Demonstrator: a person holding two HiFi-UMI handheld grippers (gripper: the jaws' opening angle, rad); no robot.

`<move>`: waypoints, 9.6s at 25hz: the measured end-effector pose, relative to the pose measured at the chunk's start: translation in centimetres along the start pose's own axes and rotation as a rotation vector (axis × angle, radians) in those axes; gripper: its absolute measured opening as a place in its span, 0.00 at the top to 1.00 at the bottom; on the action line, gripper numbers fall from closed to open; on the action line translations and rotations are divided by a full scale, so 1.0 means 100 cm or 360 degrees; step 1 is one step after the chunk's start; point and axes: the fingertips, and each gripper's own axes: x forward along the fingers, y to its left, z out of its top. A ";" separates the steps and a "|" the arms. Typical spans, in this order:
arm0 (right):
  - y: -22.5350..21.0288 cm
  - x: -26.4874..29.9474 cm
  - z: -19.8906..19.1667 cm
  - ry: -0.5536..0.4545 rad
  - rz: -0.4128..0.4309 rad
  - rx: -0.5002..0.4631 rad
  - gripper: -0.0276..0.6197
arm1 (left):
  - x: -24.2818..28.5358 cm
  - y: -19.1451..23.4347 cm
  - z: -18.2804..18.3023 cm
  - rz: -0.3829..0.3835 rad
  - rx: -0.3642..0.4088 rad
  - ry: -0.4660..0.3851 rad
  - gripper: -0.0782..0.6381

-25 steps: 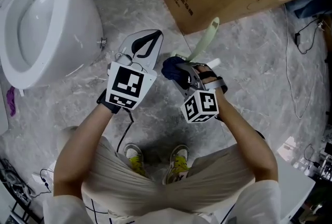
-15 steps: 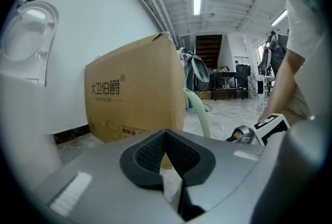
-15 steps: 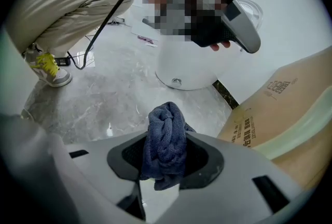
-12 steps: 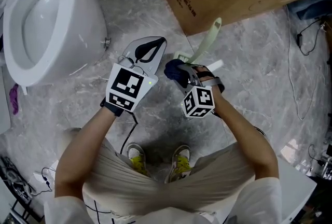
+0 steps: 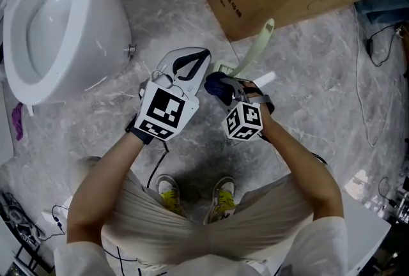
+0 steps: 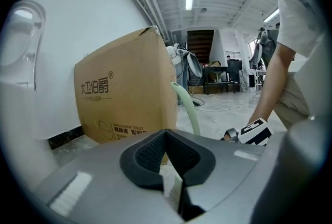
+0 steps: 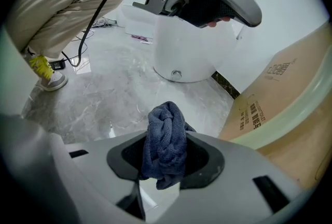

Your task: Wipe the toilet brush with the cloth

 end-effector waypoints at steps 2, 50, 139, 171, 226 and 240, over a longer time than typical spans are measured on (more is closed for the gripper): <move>0.002 0.002 -0.003 0.0010 -0.0002 0.0013 0.72 | -0.001 0.001 -0.002 0.0009 -0.0002 0.0007 0.89; 0.027 0.023 -0.040 0.0186 0.0184 0.0619 0.70 | 0.007 0.009 0.007 0.0020 -0.0012 -0.0047 0.89; -0.086 -0.110 -0.121 -0.0068 -0.0670 0.1090 0.72 | 0.063 0.025 -0.007 0.0026 0.0009 -0.0024 0.89; -0.163 -0.650 0.187 -0.0434 -0.0858 0.1503 0.72 | -0.256 -0.090 0.473 0.0167 -0.0228 0.0110 0.89; -0.210 -0.836 0.413 -0.0851 -0.1117 0.1291 0.73 | -0.455 -0.028 0.678 0.0387 -0.0204 -0.0423 0.89; -0.200 -0.831 0.421 -0.0876 -0.1075 0.1276 0.73 | -0.470 -0.033 0.671 0.0453 -0.0223 -0.0457 0.89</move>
